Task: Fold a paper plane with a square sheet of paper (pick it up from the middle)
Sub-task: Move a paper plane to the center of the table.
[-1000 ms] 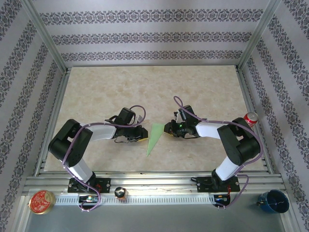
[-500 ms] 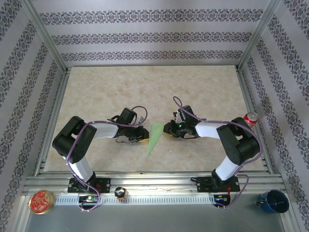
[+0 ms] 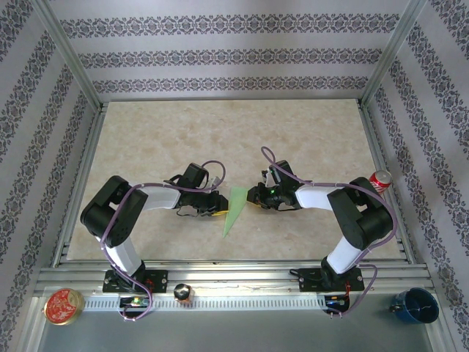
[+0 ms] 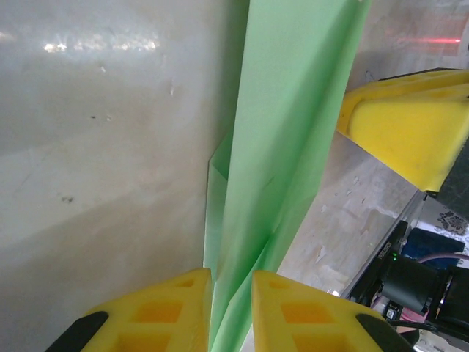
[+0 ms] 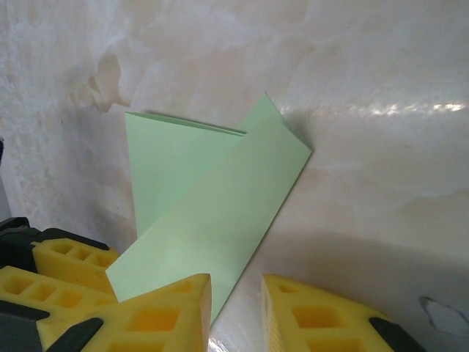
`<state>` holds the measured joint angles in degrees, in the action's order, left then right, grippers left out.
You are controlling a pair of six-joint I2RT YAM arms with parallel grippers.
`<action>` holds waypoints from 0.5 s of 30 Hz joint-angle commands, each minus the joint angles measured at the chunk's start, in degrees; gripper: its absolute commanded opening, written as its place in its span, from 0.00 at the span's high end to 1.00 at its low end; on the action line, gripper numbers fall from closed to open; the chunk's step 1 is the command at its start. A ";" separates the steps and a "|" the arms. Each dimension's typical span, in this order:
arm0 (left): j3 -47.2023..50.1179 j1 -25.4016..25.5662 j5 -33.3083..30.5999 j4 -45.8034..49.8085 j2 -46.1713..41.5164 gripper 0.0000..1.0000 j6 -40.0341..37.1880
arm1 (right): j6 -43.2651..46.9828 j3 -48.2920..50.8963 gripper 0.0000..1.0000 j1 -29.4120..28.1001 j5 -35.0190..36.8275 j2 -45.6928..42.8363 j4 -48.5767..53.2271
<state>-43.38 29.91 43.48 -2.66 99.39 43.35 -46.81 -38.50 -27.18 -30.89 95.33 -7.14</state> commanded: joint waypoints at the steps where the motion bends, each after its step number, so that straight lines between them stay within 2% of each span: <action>1: -1.43 0.83 1.76 -1.08 1.33 0.79 -1.18 | -0.83 0.17 0.74 -0.51 -0.66 1.09 -0.90; 6: -2.65 0.94 2.23 0.90 1.98 0.79 -2.62 | -0.76 0.09 0.73 -0.51 -1.00 1.44 -0.95; 15: -3.51 1.20 -0.85 4.84 3.16 0.78 -4.38 | -0.92 0.27 0.73 -0.67 -1.10 1.70 -1.21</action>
<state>-45.41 30.37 44.21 -1.26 101.69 41.23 -47.03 -38.50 -27.16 -31.16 95.96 -7.35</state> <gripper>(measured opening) 0.221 0.266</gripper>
